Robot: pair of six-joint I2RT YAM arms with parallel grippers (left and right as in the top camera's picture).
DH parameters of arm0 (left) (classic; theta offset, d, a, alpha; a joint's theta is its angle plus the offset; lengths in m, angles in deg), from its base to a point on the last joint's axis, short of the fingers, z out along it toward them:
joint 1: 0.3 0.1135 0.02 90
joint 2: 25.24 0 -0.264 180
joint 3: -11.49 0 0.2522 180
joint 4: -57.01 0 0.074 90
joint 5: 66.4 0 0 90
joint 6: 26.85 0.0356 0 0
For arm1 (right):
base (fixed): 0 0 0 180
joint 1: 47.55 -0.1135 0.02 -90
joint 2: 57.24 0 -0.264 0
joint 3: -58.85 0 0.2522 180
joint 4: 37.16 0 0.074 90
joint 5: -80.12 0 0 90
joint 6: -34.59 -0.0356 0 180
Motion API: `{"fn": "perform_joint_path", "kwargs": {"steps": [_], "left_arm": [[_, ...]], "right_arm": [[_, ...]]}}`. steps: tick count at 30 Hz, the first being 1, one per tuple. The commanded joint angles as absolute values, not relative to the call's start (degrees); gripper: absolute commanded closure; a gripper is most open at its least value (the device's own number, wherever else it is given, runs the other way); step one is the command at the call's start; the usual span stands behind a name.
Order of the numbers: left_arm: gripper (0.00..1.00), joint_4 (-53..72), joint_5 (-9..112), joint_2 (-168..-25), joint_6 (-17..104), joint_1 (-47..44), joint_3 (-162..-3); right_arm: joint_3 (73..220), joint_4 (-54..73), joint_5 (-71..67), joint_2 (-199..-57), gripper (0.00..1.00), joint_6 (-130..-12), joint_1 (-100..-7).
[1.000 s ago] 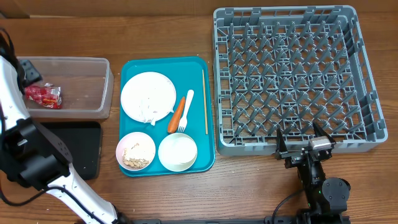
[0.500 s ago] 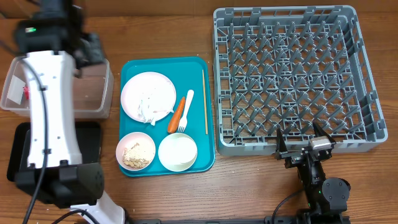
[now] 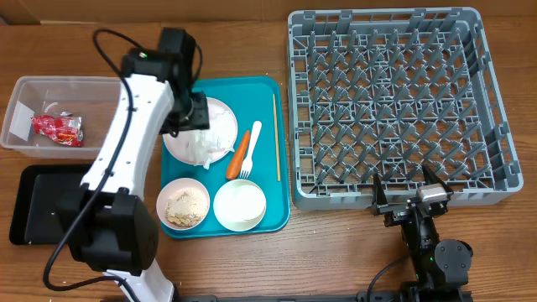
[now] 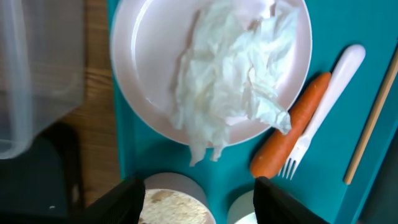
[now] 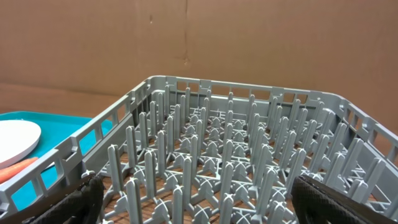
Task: Sort waste into correct bins and load items into the dishwasher rack
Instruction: 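Move the left gripper back over the white tissue on the plate, then lower the left gripper and pinch the white tissue, lifting it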
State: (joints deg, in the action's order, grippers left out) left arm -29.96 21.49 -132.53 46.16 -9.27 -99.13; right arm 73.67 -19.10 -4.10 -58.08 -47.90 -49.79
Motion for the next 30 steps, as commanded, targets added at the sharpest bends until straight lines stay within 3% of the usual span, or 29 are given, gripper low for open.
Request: {"fn": "perform_joint_path", "kwargs": {"steps": [1,30], "left_arm": [[0.41,-27.1,24.2,-132.9,43.4,-10.5,-95.4],[0.43,-10.6,21.7,-132.9,41.3,-11.6,-79.5]], "right_arm": [[73.1,-19.3,-3.7,-57.4,0.00,-47.9,-49.5],[73.1,-19.3,-3.7,-57.4,0.00,-47.9,-49.5]]}}
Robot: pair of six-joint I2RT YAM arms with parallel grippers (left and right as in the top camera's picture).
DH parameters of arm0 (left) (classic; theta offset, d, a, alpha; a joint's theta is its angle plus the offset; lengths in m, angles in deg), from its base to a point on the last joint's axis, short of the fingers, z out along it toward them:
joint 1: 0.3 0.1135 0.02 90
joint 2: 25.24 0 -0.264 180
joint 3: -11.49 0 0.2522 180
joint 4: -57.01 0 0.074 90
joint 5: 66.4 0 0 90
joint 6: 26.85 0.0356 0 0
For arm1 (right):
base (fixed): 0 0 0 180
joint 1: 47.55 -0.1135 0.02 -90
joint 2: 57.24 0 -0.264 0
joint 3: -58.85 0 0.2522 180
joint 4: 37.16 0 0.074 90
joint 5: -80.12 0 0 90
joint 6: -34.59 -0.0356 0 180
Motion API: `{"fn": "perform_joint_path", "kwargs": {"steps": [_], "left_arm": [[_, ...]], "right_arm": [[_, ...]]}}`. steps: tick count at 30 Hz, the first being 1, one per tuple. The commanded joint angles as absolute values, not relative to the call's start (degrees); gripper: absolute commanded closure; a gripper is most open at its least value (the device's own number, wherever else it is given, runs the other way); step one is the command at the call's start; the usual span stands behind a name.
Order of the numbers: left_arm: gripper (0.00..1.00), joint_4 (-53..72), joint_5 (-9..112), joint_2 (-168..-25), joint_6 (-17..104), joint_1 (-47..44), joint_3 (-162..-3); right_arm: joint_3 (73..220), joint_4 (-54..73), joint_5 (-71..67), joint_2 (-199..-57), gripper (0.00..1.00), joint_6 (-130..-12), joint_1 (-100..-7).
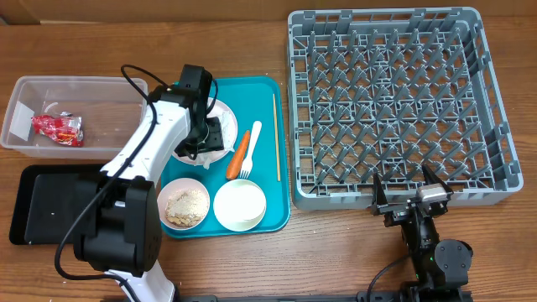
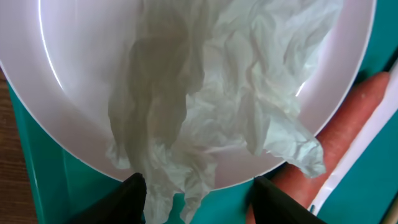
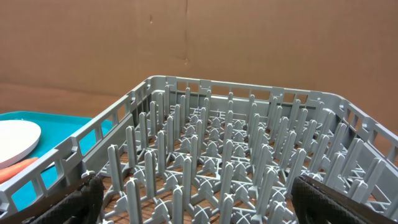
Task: Sort waste into correct bins and load items into the dishwasher rack
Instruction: 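Lower the left gripper and pinch the white tissue, lifting it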
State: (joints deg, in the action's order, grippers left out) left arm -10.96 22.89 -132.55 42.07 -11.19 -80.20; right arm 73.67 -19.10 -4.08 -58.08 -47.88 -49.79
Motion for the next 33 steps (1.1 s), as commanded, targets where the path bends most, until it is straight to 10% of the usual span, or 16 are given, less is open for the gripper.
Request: {"fn": "perform_joint_path", "kwargs": {"steps": [1,33], "left_arm": [[0.44,-10.6,21.7,-132.9,41.3,-11.6,-79.5],[0.42,-8.4,17.6,-133.6,40.8,-11.6,-79.1]], "right_arm": [[73.1,-19.3,-3.8,-57.4,0.00,-47.9,-49.5],[73.1,-19.3,-3.8,-57.4,0.00,-47.9,-49.5]]}}
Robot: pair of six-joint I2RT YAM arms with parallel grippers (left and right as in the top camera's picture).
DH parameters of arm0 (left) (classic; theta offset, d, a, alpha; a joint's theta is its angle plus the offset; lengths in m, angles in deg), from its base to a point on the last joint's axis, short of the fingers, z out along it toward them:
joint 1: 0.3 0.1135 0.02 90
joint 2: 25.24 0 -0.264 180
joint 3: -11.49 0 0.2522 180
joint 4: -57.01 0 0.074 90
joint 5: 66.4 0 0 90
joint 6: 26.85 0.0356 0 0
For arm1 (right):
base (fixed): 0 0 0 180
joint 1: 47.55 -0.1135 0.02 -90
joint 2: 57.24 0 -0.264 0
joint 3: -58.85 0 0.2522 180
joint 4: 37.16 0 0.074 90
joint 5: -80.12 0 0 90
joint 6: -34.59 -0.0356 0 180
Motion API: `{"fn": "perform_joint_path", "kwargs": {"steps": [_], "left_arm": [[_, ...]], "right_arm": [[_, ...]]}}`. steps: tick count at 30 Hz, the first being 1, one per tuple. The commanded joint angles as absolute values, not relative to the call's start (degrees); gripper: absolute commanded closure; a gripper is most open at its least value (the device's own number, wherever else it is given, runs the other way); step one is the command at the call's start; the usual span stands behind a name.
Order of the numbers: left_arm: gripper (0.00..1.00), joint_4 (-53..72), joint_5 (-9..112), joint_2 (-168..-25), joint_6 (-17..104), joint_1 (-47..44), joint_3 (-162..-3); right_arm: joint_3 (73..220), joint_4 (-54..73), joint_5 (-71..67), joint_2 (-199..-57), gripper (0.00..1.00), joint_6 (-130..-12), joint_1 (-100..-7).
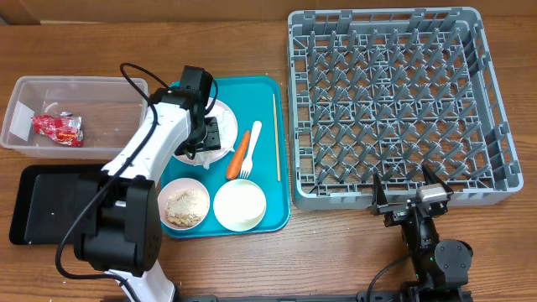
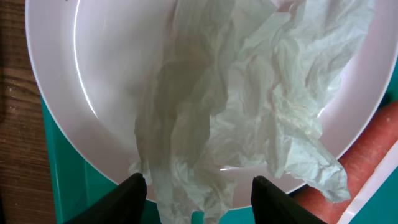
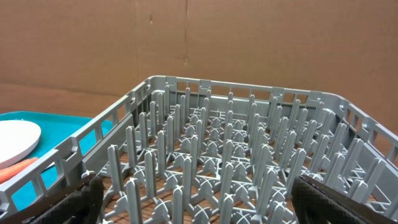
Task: Sort waste into correct bins and load items into the dishwasher rack
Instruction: 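Lower the left gripper and pinch the white tissue, lifting it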
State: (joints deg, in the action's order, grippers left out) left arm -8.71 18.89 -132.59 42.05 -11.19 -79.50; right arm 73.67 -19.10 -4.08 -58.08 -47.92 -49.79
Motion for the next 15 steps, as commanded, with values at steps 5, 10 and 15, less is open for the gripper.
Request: {"fn": "perform_joint_path", "kwargs": {"steps": [5,10,15], "left_arm": [[0.42,-8.5,17.0,-133.6,40.8,-11.6,-79.1],[0.43,-8.5,17.0,-133.7,40.8,-11.6,-79.1],[0.43,-8.2,17.0,-133.7,40.8,-11.6,-78.3]], "right_arm": [[73.1,-19.3,-3.8,-57.4,0.00,-47.9,-49.5],[73.1,-19.3,-3.8,-57.4,0.00,-47.9,-49.5],[73.1,-19.3,-3.8,-57.4,0.00,-47.9,-49.5]]}}
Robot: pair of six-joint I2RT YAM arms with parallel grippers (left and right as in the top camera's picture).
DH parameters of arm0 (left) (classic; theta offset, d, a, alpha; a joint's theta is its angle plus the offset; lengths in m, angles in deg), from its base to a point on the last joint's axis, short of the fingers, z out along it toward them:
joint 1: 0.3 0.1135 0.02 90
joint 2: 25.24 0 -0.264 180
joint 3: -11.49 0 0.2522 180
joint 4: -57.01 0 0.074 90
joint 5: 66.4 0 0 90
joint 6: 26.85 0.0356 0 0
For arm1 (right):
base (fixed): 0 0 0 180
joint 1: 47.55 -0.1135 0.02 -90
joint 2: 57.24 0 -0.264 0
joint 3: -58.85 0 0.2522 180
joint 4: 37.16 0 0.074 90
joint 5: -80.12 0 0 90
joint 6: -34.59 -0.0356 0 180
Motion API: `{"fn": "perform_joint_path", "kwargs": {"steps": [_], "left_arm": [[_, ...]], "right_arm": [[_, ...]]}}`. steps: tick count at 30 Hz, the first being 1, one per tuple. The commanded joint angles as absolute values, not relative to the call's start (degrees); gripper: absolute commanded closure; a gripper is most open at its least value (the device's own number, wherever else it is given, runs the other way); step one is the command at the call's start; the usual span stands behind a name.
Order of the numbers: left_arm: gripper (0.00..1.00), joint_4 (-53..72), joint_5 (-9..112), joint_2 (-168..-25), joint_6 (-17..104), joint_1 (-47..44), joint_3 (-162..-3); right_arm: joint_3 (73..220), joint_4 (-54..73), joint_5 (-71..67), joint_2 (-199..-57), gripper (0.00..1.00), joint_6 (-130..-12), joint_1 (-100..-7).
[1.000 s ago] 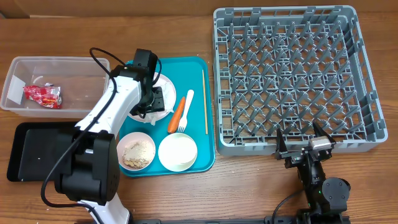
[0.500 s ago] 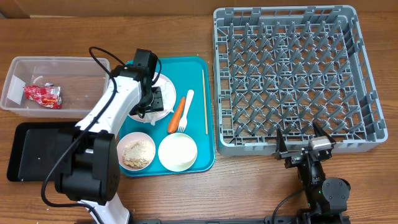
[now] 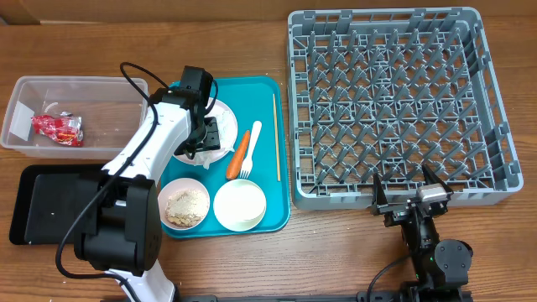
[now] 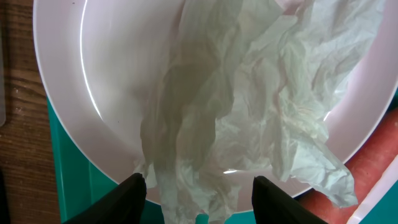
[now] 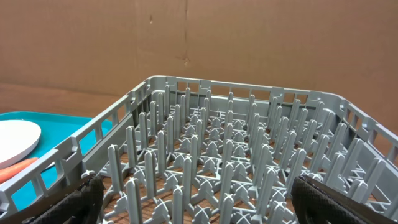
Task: Sort waste into correct bins and load items into the dishwasher rack
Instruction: 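Lower the left gripper and pinch the white tissue, lifting it, then carry the tissue left and release it into the clear bin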
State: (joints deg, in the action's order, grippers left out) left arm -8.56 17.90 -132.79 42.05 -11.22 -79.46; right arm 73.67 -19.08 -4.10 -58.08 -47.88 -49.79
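Note:
A crumpled white napkin [image 4: 249,106] lies on the white plate [image 4: 93,74] at the back of the teal tray [image 3: 268,92]. My left gripper [image 4: 198,200] hovers open close over it, one finger on each side of the napkin's near end. In the overhead view the left gripper [image 3: 204,134] covers most of the plate. A carrot [image 3: 239,153], a white fork [image 3: 250,151] and a chopstick [image 3: 276,137] lie on the tray, with a bowl of crumbs [image 3: 185,204] and an empty white bowl [image 3: 240,204] in front. My right gripper [image 5: 200,198] rests open before the grey dishwasher rack [image 3: 394,101].
A clear bin [image 3: 59,117] holding a red wrapper [image 3: 57,127] stands at the far left. A black bin [image 3: 38,201] sits in front of it. The rack's rows of upright pegs [image 5: 217,155] fill the right wrist view.
My left gripper has shifted a touch over the plate, the napkin sitting slightly lower and further right in its view. Nothing was grasped. The right arm is unchanged.
My left gripper first hung high above the plate with the whole plate, carrot and fork in its view. It was then much lower over the napkin, jaws open. It has stayed there, close above the napkin, with the right arm still throughout.

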Motion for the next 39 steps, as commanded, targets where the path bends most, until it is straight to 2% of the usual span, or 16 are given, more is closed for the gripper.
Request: {"fn": "perform_joint_path", "kwargs": {"steps": [1,4,8,16,21,27,39], "left_arm": [[0.43,-7.8,17.0,-133.7,40.8,-11.6,-78.0],[0.47,-7.0,17.0,-133.7,40.8,-11.6,-77.2],[0.59,-7.1,17.0,-133.7,40.8,-11.6,-77.2],[0.62,-7.2,17.1,-133.7,40.8,-11.6,-77.2],[0.80,-7.5,17.0,-133.7,40.8,-11.6,-77.2],[0.95,-8.2,17.0,-133.7,41.0,-11.5,-78.7],[0.96,-23.9,9.4,-133.6,41.3,-11.5,-93.8]], "right_arm": [[73.1,-19.3,-3.8,-57.4,0.00,-47.9,-49.5],[73.1,-19.3,-3.8,-57.4,0.00,-47.9,-49.5],[73.1,-19.3,-3.7,-57.4,0.00,-47.9,-49.5],[73.1,-19.3,-3.7,-57.4,0.00,-47.9,-49.5],[73.1,-19.3,-3.7,-57.4,0.00,-47.9,-49.5],[73.1,-19.3,-3.8,-57.4,0.00,-47.9,-49.5],[73.1,-19.3,-3.8,-57.4,0.00,-47.9,-49.5]]}}
